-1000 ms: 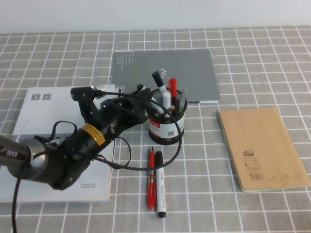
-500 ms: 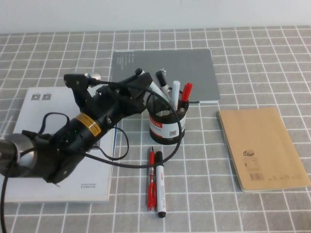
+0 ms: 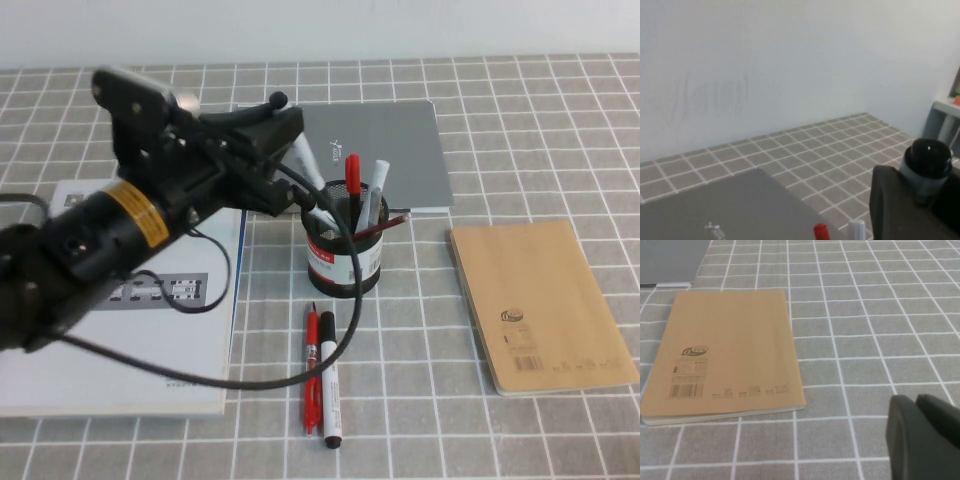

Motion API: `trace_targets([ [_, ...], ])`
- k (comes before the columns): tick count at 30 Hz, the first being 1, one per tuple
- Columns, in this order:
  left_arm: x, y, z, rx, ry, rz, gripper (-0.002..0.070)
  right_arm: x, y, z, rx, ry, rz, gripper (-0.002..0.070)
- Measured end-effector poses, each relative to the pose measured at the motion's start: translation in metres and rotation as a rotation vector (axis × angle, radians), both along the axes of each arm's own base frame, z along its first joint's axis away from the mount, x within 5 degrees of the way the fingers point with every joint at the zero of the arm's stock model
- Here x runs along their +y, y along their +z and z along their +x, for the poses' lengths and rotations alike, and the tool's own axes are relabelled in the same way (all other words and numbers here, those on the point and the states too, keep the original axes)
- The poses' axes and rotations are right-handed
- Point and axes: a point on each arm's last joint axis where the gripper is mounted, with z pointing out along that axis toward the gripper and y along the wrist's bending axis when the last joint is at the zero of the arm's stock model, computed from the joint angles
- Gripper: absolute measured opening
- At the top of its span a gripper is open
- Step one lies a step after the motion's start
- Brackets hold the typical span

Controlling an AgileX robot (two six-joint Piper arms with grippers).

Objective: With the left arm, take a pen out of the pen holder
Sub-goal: 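Take a marker out of the pen holder and lay it on the table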

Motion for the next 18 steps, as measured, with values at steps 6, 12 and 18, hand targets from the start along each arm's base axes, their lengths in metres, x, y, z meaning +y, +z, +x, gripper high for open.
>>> trace_targets([
  [6,0.021,0.046,-0.02,0.092,0.136,0.13,0.0115,0.0,0.0,0.0,0.0,0.0,0.0,-0.0013],
  [12,0.037,0.094,-0.05,0.136,0.319,0.083,0.0114,0.0,0.0,0.0,0.0,0.0,0.0,-0.0013],
  [18,0.036,0.087,-0.064,0.311,0.326,0.265,0.0114,0.0,0.0,0.0,0.0,0.0,0.0,-0.0013],
])
